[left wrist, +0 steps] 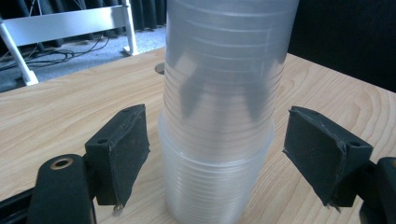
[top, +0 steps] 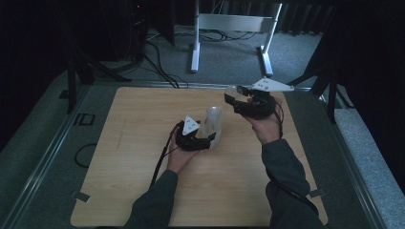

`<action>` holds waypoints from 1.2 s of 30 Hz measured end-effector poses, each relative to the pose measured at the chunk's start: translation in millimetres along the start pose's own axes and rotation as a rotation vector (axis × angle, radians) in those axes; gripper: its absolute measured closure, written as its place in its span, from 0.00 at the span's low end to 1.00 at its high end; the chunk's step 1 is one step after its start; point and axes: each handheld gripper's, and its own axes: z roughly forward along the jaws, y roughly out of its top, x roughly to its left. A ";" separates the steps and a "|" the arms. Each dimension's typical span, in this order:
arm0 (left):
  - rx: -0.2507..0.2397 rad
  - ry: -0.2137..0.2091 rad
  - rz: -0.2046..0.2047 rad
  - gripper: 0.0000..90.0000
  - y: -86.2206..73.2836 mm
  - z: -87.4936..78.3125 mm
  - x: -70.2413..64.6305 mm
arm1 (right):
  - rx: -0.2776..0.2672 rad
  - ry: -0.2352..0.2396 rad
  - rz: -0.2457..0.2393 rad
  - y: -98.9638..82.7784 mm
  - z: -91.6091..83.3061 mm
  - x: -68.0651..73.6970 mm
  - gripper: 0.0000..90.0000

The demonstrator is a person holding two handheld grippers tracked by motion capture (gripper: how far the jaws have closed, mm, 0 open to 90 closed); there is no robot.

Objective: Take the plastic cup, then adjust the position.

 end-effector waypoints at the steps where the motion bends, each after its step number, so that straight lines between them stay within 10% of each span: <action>1: -0.001 -0.002 -0.002 0.24 -0.1 -0.8 0.4 | 0.004 -0.006 0.002 -1.1 -1.6 -1.1 0.46; 36: -0.017 -0.020 -0.007 0.25 -12.8 -23.8 -2.3 | 0.101 -0.068 0.105 -65.6 -15.2 -22.3 0.46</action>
